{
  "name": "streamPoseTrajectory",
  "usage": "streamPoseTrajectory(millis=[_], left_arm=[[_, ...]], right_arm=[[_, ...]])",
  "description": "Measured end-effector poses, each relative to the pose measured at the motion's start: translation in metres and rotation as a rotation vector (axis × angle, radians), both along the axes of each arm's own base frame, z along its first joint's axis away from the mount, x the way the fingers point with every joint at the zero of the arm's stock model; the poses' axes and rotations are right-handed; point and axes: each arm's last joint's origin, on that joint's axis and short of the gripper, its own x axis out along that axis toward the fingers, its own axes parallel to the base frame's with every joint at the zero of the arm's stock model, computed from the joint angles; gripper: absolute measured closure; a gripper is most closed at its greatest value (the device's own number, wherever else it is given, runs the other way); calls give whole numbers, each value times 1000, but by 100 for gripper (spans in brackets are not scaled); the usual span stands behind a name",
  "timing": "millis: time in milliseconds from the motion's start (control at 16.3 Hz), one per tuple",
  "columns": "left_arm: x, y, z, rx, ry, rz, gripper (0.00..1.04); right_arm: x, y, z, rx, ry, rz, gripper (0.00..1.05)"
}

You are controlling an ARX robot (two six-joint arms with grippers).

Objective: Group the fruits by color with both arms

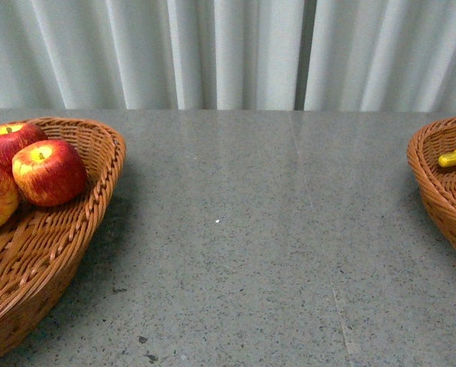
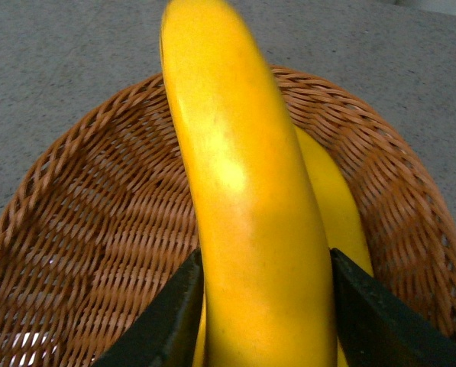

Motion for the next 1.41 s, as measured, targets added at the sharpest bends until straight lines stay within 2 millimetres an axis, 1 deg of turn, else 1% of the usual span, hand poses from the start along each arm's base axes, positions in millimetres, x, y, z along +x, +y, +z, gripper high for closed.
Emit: streamPoseTrajectory(millis=[61,123,184,246,307,369,492,553,615,676,738,799,861,922,984,1045,1107,1168,1414], left_arm=[[0,0,0,0,0,0,7],[0,0,0,0,0,0,7],[0,0,0,0,0,0,7],[0,0,0,0,0,0,7],[0,0,0,0,0,0,7],[0,0,0,0,0,0,7],[0,0,0,0,0,0,7],[0,0,0,0,0,0,7],[0,0,0,0,0,0,7],[0,0,0,0,0,0,7],[0,0,0,0,0,0,7],[0,0,0,0,0,1,7],[0,0,0,0,0,1,7],[0,0,0,0,0,0,7],[0,0,0,0,0,0,7],[0,0,0,0,0,0,7],[0,0,0,0,0,2,7],[0,0,0,0,0,1,7],[0,0,0,0,0,0,7]], right_arm=[[-7,5,4,3,-44,64,44],[-10,11,15,-9,-104,85,31],[-11,19,31,-3,-188,101,19],[-13,27,43,16,-261,113,8],[-17,35,50,89,-328,127,6],[-25,45,50,183,-394,121,7],[-36,56,40,327,-428,100,6],[-42,61,32,384,-427,89,6],[-51,69,21,351,-485,14,12],[-62,73,12,280,-537,-90,21],[-76,71,4,202,-556,-173,30],[-97,60,-4,139,-555,-271,43],[-111,55,-8,117,-561,-300,52],[-123,57,-11,104,-592,-308,65],[-129,65,-15,105,-605,-277,78],[-135,70,-24,102,-597,-266,90],[-140,72,-30,97,-588,-270,100],[-142,73,-32,96,-585,-271,103],[-148,76,-38,90,-584,-278,103]])
